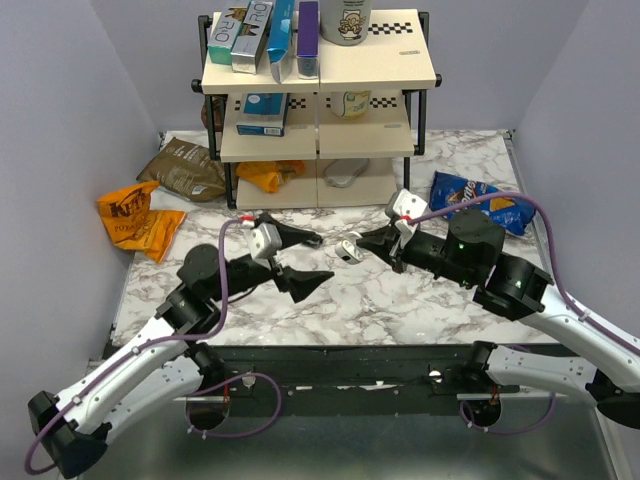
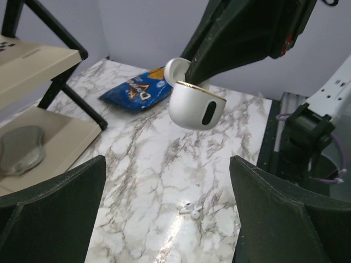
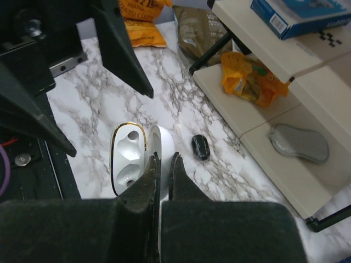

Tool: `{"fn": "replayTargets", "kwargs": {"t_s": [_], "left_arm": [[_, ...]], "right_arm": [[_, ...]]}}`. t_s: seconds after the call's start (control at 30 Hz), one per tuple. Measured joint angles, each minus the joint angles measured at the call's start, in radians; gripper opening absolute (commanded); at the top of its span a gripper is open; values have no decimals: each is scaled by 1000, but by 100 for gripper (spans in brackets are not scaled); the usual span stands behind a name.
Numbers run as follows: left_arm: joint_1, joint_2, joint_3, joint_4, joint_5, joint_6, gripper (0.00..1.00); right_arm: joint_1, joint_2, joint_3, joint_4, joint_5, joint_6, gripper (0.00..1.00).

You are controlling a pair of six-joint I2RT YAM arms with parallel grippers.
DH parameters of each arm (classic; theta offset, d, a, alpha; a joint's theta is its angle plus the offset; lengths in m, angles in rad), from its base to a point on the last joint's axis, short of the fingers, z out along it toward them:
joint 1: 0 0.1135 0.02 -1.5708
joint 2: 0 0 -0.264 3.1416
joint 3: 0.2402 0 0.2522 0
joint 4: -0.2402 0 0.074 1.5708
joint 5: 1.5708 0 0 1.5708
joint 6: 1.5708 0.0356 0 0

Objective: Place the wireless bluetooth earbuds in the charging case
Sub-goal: Open the charging case.

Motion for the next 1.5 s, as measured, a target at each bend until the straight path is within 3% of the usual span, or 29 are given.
{"fn": "replayTargets", "kwargs": {"t_s": [0.17,0.33,0.47,0.57,0.73,1.1,1.33,1.5], "left_arm": [[101,178,74,77,282,-170,99],[101,203,71,123,374,-224,98],[101,198,66,183,409,-237,91],[101,205,66,209,439,-242,79],[101,237,66,210,481,-233,68],[98,241,61,171,481,-193,60],[98,241,60,162,481,-175,48],[93,241,60,163,481,-170,57]], "right_arm": [[1,-9,0,17,-60,-40,1],[2,2,0,10,-123,-51,1],[2,11,0,0,-146,-56,1],[3,24,1,-1,-157,-61,1],[4,58,9,-5,-168,-63,1],[10,95,34,-5,-189,-63,1],[10,101,43,-5,-190,-63,1],[10,105,43,-6,-189,-62,1]]}}
